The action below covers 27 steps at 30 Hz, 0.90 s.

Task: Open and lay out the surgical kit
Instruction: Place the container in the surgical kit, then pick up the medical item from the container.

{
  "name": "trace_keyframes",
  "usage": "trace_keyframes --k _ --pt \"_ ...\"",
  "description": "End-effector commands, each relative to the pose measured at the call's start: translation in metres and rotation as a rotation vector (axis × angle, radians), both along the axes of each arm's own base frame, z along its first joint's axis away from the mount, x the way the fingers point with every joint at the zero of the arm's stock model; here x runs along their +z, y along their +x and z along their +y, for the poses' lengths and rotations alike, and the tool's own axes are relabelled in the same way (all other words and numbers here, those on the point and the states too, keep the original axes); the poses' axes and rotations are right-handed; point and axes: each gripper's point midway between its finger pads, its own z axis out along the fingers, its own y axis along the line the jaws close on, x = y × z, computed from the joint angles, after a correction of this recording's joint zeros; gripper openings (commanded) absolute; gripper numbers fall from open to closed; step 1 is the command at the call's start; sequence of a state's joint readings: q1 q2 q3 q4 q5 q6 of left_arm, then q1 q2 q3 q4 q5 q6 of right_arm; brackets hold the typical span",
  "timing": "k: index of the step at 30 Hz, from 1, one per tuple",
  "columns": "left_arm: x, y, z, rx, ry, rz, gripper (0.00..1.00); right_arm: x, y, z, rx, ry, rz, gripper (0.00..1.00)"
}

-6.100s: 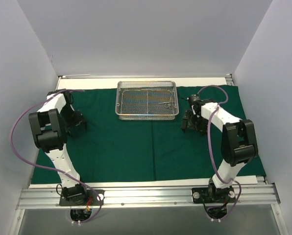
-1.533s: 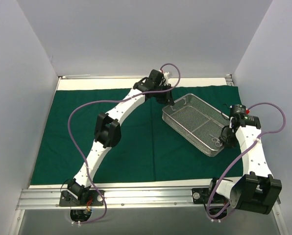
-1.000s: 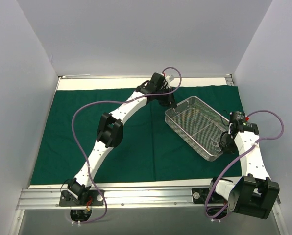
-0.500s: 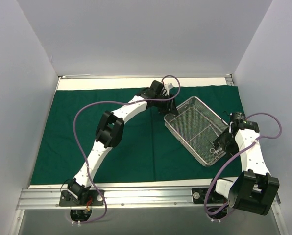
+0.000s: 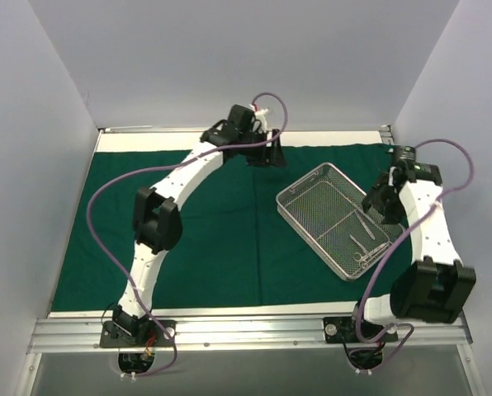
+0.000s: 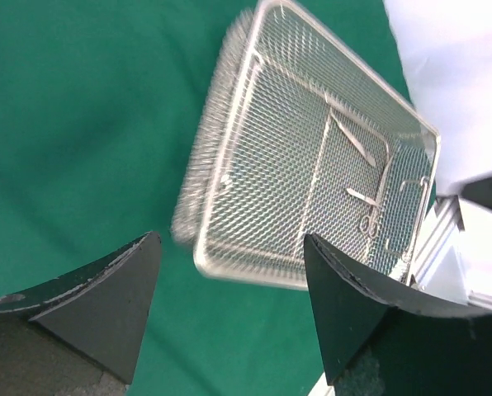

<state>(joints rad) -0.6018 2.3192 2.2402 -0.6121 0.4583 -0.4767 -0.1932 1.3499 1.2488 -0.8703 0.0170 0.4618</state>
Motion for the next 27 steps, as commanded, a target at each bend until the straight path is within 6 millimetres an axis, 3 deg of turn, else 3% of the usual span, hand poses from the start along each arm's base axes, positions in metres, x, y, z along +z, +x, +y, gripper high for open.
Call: trace_keyframes --k 1,3,4,5,6,8,9,12,14,16,18,20,22,24,25,27 --pt "0.037 0.017 0.074 0.091 0.088 -0.083 0.79 -0.023 0.008 0.020 0.180 -0.034 0.154 0.52" --pt "0.046 0.013 0.101 0.109 0.119 -0.099 0.77 -0.040 0.006 0.024 0.266 -0.048 0.243 0.53" --pt "0.027 0.012 0.122 0.134 0.154 -0.057 0.76 -0.045 0.004 0.026 0.302 -0.052 0.271 0.52" --pt "0.042 0.006 0.135 0.143 0.152 -0.085 0.74 -0.048 0.004 0.025 0.328 -0.062 0.285 0.49" --pt "0.039 0.002 0.144 0.154 0.161 -0.079 0.74 -0.050 0.008 0.027 0.361 -0.055 0.276 0.48" --pt "0.030 -0.011 0.166 0.176 0.170 -0.059 0.74 -0.044 0.017 0.024 0.392 -0.066 0.255 0.46" --pt "0.027 -0.015 0.172 0.185 0.167 -0.044 0.74 -0.033 0.031 0.021 0.395 -0.091 0.211 0.47" --pt "0.018 -0.030 0.180 0.179 0.147 0.000 0.73 -0.006 0.072 0.018 0.529 -0.274 0.101 0.53" --pt "0.009 -0.037 0.181 0.173 0.146 0.014 0.73 -0.002 0.082 0.009 0.621 -0.398 0.117 0.58" --pt "0.005 -0.041 0.182 0.171 0.136 0.029 0.72 -0.019 0.075 0.007 0.834 -0.400 0.197 0.59" --pt "-0.002 -0.045 0.185 0.171 0.119 0.055 0.72 -0.041 0.057 -0.011 0.851 -0.419 0.313 0.56" --pt "0.000 -0.045 0.188 0.179 0.105 0.047 0.72 -0.054 0.040 -0.022 0.851 -0.352 0.358 0.45" --pt "-0.007 -0.046 0.199 0.199 0.103 0.066 0.71 -0.063 0.026 -0.018 0.899 -0.327 0.366 0.40" --pt "-0.006 -0.045 0.208 0.226 0.077 0.069 0.71 -0.058 0.018 -0.018 0.935 -0.339 0.348 0.39" --pt "-0.015 -0.044 0.220 0.255 0.071 0.096 0.71 -0.059 0.010 -0.020 0.943 -0.334 0.366 0.40" --pt "-0.015 -0.042 0.225 0.273 0.035 0.109 0.71 -0.068 -0.013 -0.021 0.970 -0.280 0.405 0.40"
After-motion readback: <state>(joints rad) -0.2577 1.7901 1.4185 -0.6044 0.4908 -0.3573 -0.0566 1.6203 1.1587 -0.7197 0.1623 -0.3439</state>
